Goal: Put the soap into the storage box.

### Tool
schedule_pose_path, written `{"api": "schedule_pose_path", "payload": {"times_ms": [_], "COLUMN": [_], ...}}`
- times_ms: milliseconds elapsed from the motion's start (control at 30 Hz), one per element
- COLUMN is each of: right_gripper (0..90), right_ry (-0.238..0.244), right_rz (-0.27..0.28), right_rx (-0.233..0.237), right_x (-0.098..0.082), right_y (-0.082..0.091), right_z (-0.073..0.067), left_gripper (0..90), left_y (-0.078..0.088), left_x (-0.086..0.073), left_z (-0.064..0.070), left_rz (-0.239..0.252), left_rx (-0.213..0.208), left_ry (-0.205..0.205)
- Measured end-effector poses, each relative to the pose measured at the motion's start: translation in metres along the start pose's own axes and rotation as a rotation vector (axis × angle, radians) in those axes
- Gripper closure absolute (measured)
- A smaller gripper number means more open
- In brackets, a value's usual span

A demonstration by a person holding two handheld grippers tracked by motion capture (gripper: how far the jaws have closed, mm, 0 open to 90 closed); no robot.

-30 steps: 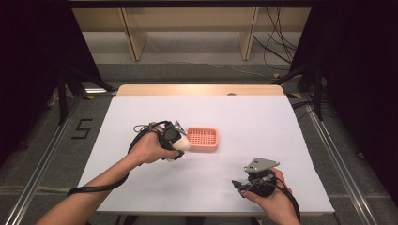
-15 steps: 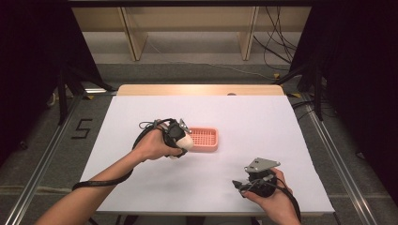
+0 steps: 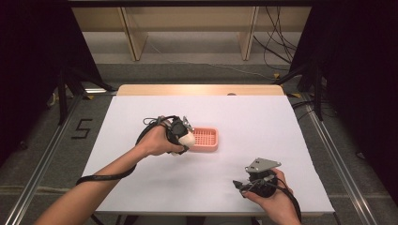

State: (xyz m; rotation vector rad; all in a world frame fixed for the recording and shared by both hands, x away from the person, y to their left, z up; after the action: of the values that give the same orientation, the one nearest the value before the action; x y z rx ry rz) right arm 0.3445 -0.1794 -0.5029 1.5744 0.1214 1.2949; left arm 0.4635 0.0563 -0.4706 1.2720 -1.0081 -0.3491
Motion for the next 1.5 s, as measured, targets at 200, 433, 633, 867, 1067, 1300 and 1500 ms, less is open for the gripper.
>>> {"api": "schedule_pose_path", "payload": {"times_ms": [200, 433, 633, 867, 1067, 1300, 1500], "right_gripper": [34.3, 34.3, 34.3, 34.3, 34.3, 34.3, 34.3], "right_ry": [0.012, 0.001, -0.002, -0.003, -0.006, -0.015, -0.007], "right_rz": [0.012, 0.003, 0.002, 0.003, 0.003, 0.001, 0.0], "right_rx": [0.003, -0.001, -0.004, -0.002, -0.003, 0.0, -0.002], "right_x": [0.0, 0.0, -0.001, -0.001, -0.001, -0.001, -0.001], "right_y": [-0.001, 0.0, 0.0, 0.0, 0.001, 0.001, 0.001], "right_z": [0.001, 0.001, 0.001, 0.001, 0.001, 0.0, 0.001], "left_gripper": [49.5, 49.5, 49.6, 49.6, 49.6, 49.6, 49.6], "left_y": [-0.003, -0.007, -0.01, -0.013, -0.016, -0.016, -0.017], "left_x": [0.005, 0.008, 0.012, 0.016, 0.018, 0.022, 0.026], "left_z": [-0.006, -0.01, -0.012, -0.016, -0.016, -0.019, -0.019], "left_rz": [-0.001, -0.007, -0.006, -0.013, -0.008, -0.009, -0.007], "left_rx": [0.01, 0.015, 0.014, 0.024, 0.026, 0.04, 0.041], "left_ry": [-0.054, -0.075, -0.08, -0.107, -0.104, -0.138, -0.144]}}
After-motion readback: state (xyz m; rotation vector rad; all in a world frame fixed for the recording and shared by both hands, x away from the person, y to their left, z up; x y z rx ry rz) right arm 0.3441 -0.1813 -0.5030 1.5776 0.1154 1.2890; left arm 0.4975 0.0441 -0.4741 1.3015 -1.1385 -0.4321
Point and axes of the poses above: each handheld gripper's, and its own axes: y roughly backward along the jaws, x roughly out of its top, z roughly to its right, the point moved 7 cm from there along -y, roughly forward along the jaws, and after that the axes turned 9 degrees about y, right-handed, at the moved point
